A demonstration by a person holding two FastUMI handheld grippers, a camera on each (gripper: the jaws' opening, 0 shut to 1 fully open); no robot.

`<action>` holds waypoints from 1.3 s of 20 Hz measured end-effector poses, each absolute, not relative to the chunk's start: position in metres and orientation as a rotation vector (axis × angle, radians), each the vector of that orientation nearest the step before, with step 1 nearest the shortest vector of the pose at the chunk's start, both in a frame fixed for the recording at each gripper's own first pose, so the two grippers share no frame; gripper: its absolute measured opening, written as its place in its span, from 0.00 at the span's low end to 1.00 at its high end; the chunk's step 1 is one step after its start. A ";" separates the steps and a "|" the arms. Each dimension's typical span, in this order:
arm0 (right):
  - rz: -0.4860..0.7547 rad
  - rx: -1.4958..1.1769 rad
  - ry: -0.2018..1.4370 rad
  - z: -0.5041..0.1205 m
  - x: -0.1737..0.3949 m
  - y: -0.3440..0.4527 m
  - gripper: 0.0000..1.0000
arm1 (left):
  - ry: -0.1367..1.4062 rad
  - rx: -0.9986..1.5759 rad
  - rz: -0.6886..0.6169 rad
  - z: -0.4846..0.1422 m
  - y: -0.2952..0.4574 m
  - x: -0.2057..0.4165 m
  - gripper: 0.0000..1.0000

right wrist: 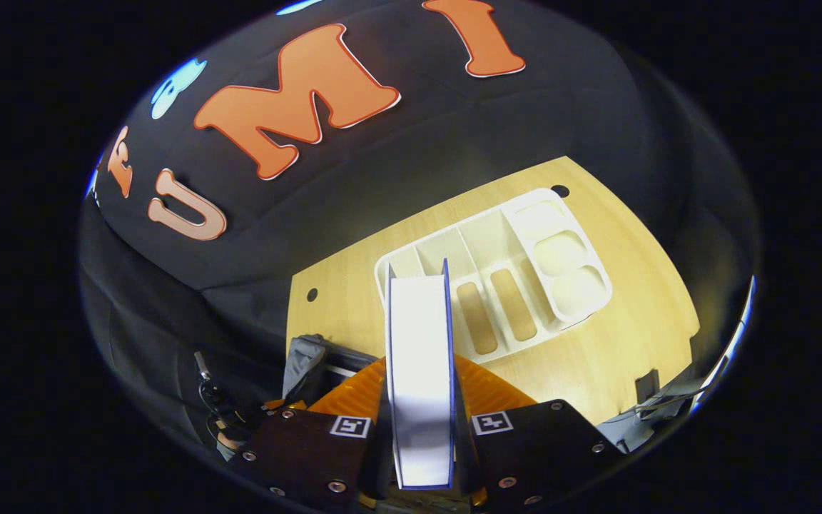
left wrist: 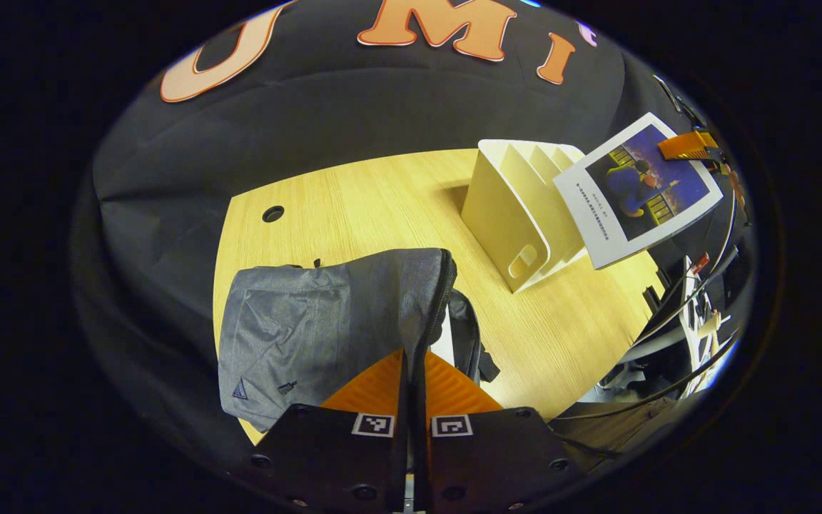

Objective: Open the schoolbag, grab two books from the bookshelf and put them into the schoolbag.

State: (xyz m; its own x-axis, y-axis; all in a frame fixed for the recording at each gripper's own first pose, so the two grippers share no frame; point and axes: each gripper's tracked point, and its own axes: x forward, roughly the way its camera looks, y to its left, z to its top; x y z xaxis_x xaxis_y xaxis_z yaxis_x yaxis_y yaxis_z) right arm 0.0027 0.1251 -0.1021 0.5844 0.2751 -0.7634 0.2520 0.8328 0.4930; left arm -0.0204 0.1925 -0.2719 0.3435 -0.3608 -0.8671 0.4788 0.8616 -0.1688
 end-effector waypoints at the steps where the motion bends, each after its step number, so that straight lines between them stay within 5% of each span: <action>1: 0.015 0.618 0.957 -0.104 -0.004 0.131 0.37 | 1.087 0.127 -0.558 -0.271 0.194 -0.019 0.05; 11: 0.018 0.797 0.915 -0.130 -0.041 0.190 0.37 | 1.045 0.157 -0.617 -0.257 0.209 -0.015 0.05; 26: 0.247 0.861 0.938 -0.153 -0.019 0.323 0.36 | 1.009 0.179 -0.610 -0.246 0.227 0.000 0.05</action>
